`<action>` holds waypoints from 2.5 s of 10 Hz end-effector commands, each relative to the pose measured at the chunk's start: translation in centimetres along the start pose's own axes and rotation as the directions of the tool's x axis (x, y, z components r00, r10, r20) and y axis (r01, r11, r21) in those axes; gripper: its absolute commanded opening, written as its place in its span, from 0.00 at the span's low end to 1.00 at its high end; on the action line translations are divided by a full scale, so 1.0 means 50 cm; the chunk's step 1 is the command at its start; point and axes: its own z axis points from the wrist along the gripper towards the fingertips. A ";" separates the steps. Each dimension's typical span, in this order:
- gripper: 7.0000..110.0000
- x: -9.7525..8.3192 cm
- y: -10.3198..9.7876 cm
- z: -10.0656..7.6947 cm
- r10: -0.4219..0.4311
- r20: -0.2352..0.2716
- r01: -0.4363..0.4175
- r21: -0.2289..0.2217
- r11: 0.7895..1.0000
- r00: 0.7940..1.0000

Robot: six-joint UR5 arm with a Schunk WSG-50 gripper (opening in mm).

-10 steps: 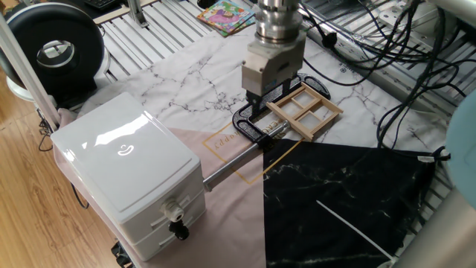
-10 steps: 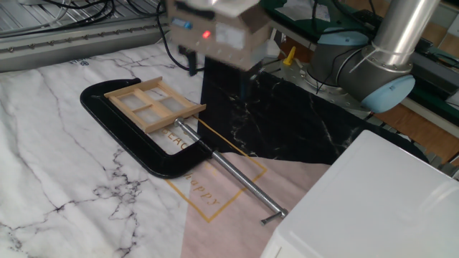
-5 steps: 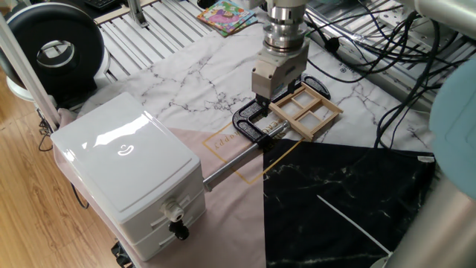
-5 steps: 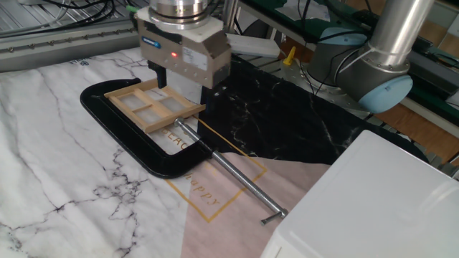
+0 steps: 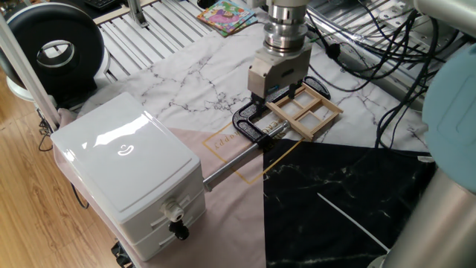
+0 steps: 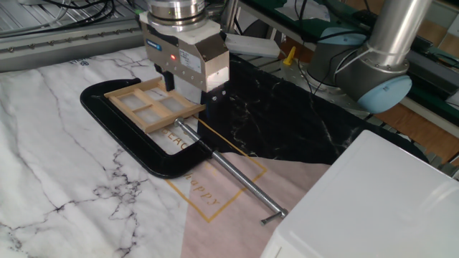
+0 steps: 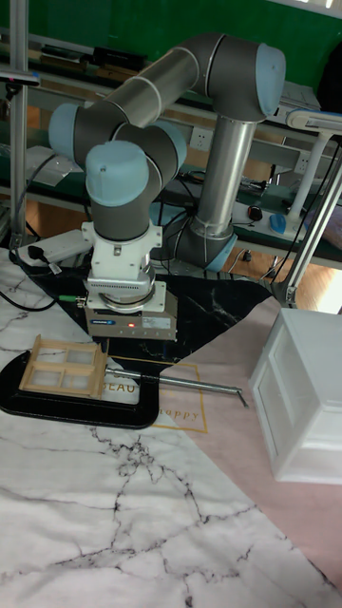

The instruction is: Close a sliding window

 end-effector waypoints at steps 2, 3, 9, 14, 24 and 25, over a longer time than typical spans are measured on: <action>0.15 0.002 -0.046 0.006 -0.007 -0.001 0.007 0.060 0.998 1.000; 0.36 0.011 -0.067 0.028 -0.019 -0.001 0.019 0.036 0.999 1.000; 0.36 0.043 -0.137 0.092 -0.048 0.003 0.048 -0.012 0.999 0.999; 0.36 0.040 -0.130 0.100 -0.090 0.019 0.091 -0.036 0.995 0.996; 0.57 0.075 -0.149 0.123 -0.078 -0.025 0.076 -0.069 0.995 0.997; 0.57 0.076 -0.148 0.124 -0.074 -0.027 0.072 -0.072 0.995 0.997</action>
